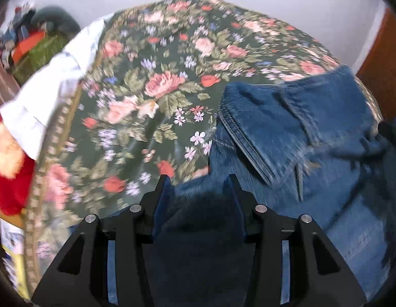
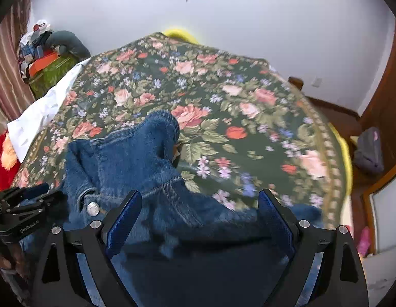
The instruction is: Fold large clothes
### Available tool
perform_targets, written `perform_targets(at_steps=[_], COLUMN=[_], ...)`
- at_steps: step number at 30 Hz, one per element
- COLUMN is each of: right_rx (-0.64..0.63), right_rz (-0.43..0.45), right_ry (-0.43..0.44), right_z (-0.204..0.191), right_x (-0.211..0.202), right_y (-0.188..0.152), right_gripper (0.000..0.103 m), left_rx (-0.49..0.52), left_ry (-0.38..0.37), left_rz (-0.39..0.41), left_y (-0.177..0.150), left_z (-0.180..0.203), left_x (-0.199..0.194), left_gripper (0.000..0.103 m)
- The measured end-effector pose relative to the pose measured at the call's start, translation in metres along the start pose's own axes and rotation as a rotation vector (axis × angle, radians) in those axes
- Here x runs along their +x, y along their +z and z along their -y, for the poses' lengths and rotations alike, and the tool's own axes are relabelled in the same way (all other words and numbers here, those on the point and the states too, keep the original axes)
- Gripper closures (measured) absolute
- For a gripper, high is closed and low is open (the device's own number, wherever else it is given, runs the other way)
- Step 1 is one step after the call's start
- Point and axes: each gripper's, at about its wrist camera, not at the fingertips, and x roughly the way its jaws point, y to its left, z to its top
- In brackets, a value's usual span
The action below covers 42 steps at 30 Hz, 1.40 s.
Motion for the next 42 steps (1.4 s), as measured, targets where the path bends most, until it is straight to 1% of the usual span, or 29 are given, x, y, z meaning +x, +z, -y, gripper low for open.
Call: perform_targets(at_steps=[1,3,5,7,8,10,12,14,16,18,20,23,24,26,28,31,32,33,36,37,39,40,41,42], right_rx=[-0.005,-0.019,-0.035,-0.054,-0.065,-0.097,-0.131,-0.153,-0.177,-0.191,-0.189,-0.158,-0.137,-0.084,-0.019,0.113,0.147,0.206,0.324,0.346,0.372,0.377,0.381,0.387], right_rz=[0.005,0.018,0.035,0.053,0.061,0.074,0.088,0.1,0.11,0.107,0.089,0.036,0.014,-0.031,-0.077,-0.167,-0.191,-0.232,-0.304,-0.314,-0.309,-0.302,-0.294,-0.281], right_ry=[0.013,0.038,0.055,0.065,0.069,0.068,0.061,0.057,0.04,0.024,0.02,0.024,0.027,0.037,0.053,0.095,0.107,0.13,0.193,0.21,0.237,0.246,0.259,0.279], right_z=[0.001,0.004,0.006,0.009,0.011,0.012,0.013,0.015,0.018,0.023,0.029,0.043,0.049,0.062,0.075,0.096,0.101,0.109,0.122,0.124,0.125,0.124,0.123,0.121], right_x=[-0.01,-0.04,-0.069,-0.1,-0.114,-0.143,-0.171,-0.19,-0.21,-0.224,-0.23,-0.233,-0.232,-0.226,-0.219,-0.202,-0.198,-0.192,-0.182,-0.181,-0.182,-0.184,-0.186,-0.188], right_y=[-0.002,-0.007,-0.014,-0.025,-0.031,-0.046,-0.064,-0.079,-0.098,-0.12,-0.136,-0.164,-0.174,-0.194,-0.214,-0.245,-0.252,-0.265,-0.291,-0.296,-0.306,-0.308,-0.31,-0.312], right_gripper=[0.012,0.012,0.012,0.012,0.012,0.011,0.01,0.007,0.006,0.006,0.006,0.006,0.006,0.006,0.006,0.006,0.006,0.006,0.006,0.006,0.007,0.012,0.021,0.026], left_rx=[0.018,0.03,0.026,0.019,0.02,0.023,0.03,0.034,0.027,0.009,-0.029,-0.097,-0.135,-0.19,-0.264,-0.345,-0.361,-0.38,-0.397,-0.399,-0.39,-0.385,-0.385,-0.383], left_ry=[0.003,0.005,-0.005,-0.021,-0.019,-0.012,-0.003,-0.002,-0.006,-0.015,-0.029,-0.051,-0.062,-0.073,-0.091,-0.128,-0.14,-0.161,-0.205,-0.224,-0.265,-0.28,-0.292,-0.31], left_rz=[0.016,0.047,0.082,0.121,0.137,0.163,0.184,0.188,0.179,0.163,0.138,0.079,0.052,0.005,-0.069,-0.133,-0.146,-0.16,-0.192,-0.207,-0.229,-0.241,-0.248,-0.263], left_y=[-0.003,-0.009,-0.017,-0.028,-0.034,-0.045,-0.059,-0.073,-0.094,-0.112,-0.131,-0.163,-0.178,-0.2,-0.227,-0.259,-0.267,-0.278,-0.296,-0.302,-0.311,-0.315,-0.318,-0.323], left_z=[0.0,0.0,-0.004,-0.008,-0.01,-0.013,-0.016,-0.019,-0.026,-0.033,-0.044,-0.064,-0.074,-0.085,-0.099,-0.111,-0.112,-0.112,-0.106,-0.102,-0.092,-0.088,-0.085,-0.079], left_x=[-0.015,-0.041,-0.072,-0.106,-0.123,-0.148,-0.173,-0.189,-0.204,-0.21,-0.212,-0.204,-0.198,-0.188,-0.17,-0.155,-0.152,-0.148,-0.142,-0.139,-0.135,-0.134,-0.132,-0.129], left_gripper=[0.058,0.052,0.044,0.04,0.036,0.033,0.028,0.016,0.014,0.014,0.014,0.014,0.014,0.014,0.014,0.014,0.014,0.014,0.014,0.014,0.014,0.014,0.014,0.014])
